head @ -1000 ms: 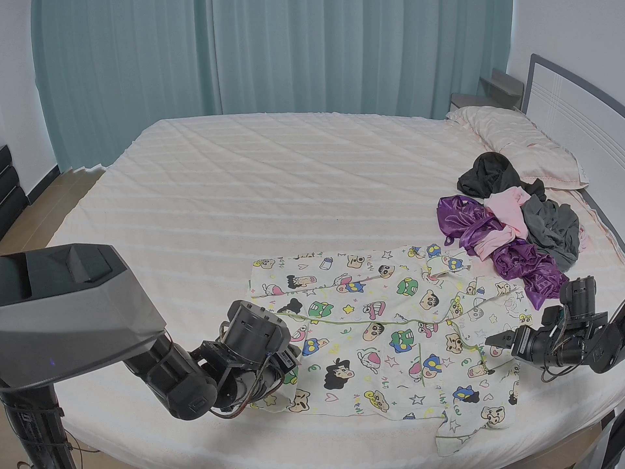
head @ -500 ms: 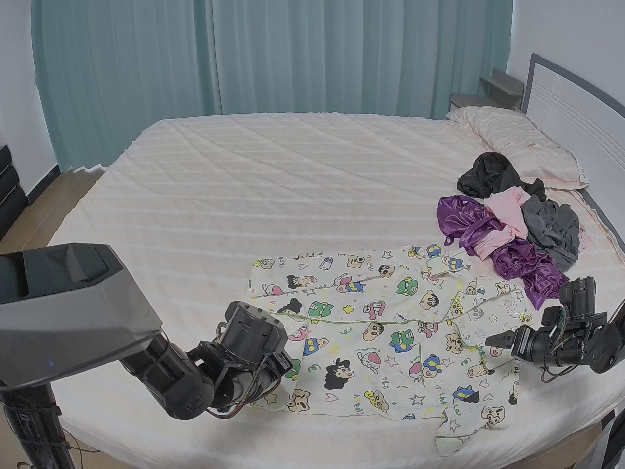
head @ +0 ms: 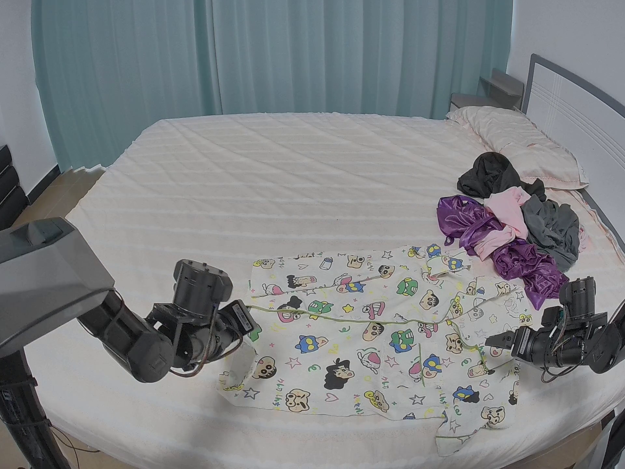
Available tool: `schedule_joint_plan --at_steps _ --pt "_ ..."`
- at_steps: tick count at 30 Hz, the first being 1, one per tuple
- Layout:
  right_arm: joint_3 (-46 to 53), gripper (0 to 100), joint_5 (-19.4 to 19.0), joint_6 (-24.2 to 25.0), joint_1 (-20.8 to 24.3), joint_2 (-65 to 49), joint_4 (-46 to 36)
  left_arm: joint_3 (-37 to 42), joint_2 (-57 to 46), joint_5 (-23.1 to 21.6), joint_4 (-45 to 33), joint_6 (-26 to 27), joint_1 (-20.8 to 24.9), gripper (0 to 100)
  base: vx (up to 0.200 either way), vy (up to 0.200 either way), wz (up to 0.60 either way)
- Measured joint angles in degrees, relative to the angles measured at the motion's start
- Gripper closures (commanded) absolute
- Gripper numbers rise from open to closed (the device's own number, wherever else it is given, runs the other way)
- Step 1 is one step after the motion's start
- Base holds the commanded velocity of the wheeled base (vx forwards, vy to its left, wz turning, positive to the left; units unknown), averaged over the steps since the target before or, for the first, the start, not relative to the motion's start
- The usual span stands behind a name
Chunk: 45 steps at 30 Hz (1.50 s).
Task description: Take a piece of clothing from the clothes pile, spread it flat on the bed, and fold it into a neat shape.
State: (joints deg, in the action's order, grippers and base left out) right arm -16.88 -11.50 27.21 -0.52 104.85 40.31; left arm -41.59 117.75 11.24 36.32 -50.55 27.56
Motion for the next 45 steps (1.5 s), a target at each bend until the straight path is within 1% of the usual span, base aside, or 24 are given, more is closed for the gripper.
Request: schedule_joint_plan --at_steps 3,7,10,12,15,16,27,35,41,45 --pt "0.0 0 0.0 0.0 0.0 0.0 0.0 -0.1 0.2 -4.3 2.1 3.9 -3.4 100 0.000 0.000 0.00" --pt "0.0 0 0.0 0.0 0.1 0.0 0.0 0.0 1.2 -8.9 3.1 6.1 -6.5 100 0.000 0.000 0.00" --pt "0.2 0 0.0 0.0 0.0 0.0 0.0 -0.1 2.5 -11.9 3.8 8.0 -8.0 100 0.000 0.000 0.00" --pt "0.4 0 0.0 0.0 0.0 0.0 0.4 -0.2 3.1 -12.9 4.5 8.8 -8.4 100 0.000 0.000 0.00" --pt "0.9 0 0.1 0.0 0.0 0.1 2.3 -0.4 4.6 -14.8 7.9 9.6 -9.2 100 0.000 0.000 0.00" --pt "1.0 0 0.1 0.0 0.0 0.1 3.3 -0.4 5.0 -15.1 8.4 9.7 -9.3 0 0.000 0.000 0.00" --pt "2.4 0 0.2 -0.1 -0.7 0.6 4.5 -2.7 7.0 -15.0 8.4 9.6 -11.0 0 0.000 0.000 0.00" --pt "3.0 0 0.2 -0.2 -0.5 0.6 4.5 -2.2 4.4 -15.0 7.5 9.5 -13.5 0 0.000 0.000 0.00" --pt "3.8 0 0.2 -0.5 -0.3 0.7 4.4 1.4 -0.5 -15.1 6.5 9.4 -13.9 0 0.000 0.000 0.00" --pt "4.5 0 0.3 -0.8 0.0 0.9 4.4 4.9 -2.5 -15.3 6.4 9.1 -13.0 0 0.000 0.000 0.00"
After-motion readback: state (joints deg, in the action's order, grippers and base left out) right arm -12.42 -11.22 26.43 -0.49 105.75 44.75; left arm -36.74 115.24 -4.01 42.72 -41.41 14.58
